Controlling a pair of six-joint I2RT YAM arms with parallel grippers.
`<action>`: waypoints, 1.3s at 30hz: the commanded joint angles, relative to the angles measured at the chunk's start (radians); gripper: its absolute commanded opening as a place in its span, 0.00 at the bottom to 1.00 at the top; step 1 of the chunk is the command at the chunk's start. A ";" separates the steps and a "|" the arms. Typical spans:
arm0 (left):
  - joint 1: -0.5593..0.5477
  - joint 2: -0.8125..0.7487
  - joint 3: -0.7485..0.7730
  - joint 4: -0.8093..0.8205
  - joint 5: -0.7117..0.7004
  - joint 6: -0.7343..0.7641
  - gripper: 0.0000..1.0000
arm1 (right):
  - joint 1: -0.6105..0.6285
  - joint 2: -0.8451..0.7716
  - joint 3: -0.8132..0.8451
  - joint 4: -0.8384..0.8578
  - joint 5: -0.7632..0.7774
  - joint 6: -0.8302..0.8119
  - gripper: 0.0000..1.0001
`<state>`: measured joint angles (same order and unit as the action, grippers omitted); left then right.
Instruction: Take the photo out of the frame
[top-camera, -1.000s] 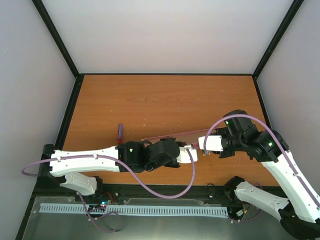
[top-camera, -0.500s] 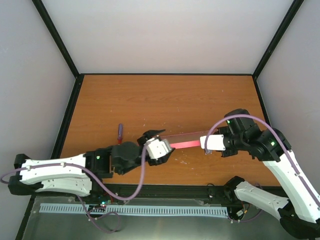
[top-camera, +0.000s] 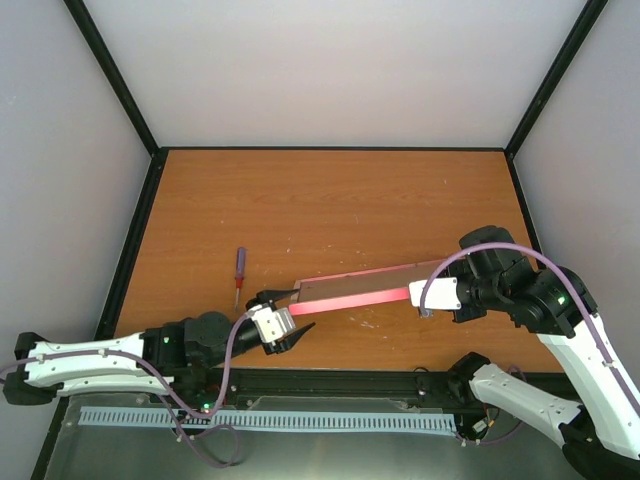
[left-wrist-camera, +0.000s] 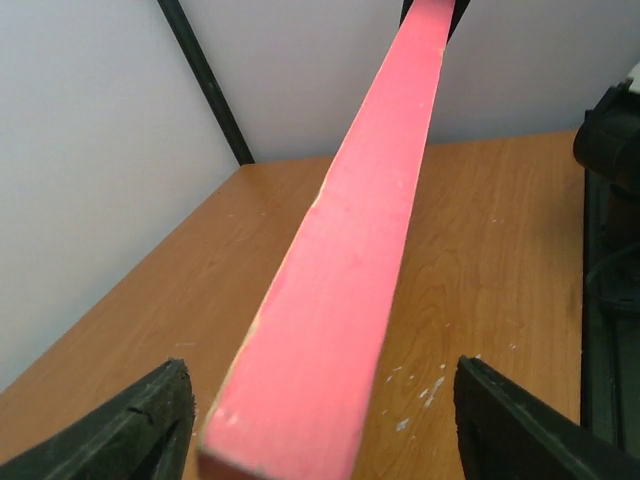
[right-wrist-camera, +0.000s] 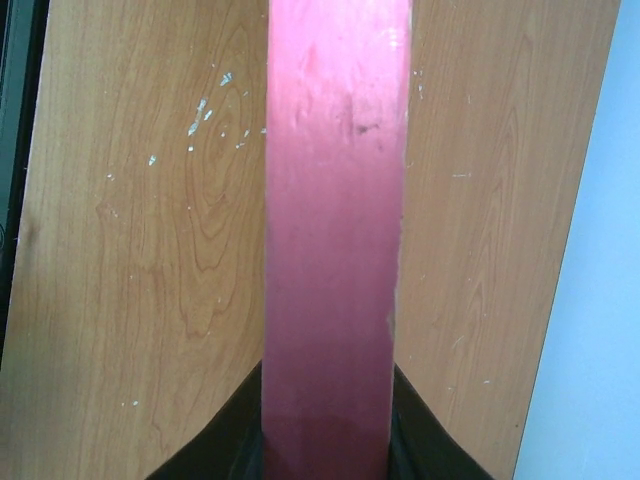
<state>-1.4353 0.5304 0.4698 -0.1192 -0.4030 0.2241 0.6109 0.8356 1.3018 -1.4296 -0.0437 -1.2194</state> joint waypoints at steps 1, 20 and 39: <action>0.000 0.053 0.017 0.084 0.040 0.041 0.66 | -0.002 -0.006 0.040 -0.015 -0.004 0.001 0.04; 0.000 0.005 0.094 0.107 -0.051 0.035 0.01 | -0.002 -0.037 0.063 0.093 -0.045 0.100 0.51; 0.000 0.215 0.350 0.070 -0.155 -0.220 0.01 | -0.002 -0.009 0.231 0.129 -0.257 0.272 0.72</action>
<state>-1.4315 0.6994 0.6788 -0.1913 -0.5121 0.1101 0.6109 0.8181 1.5036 -1.3300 -0.2493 -0.9981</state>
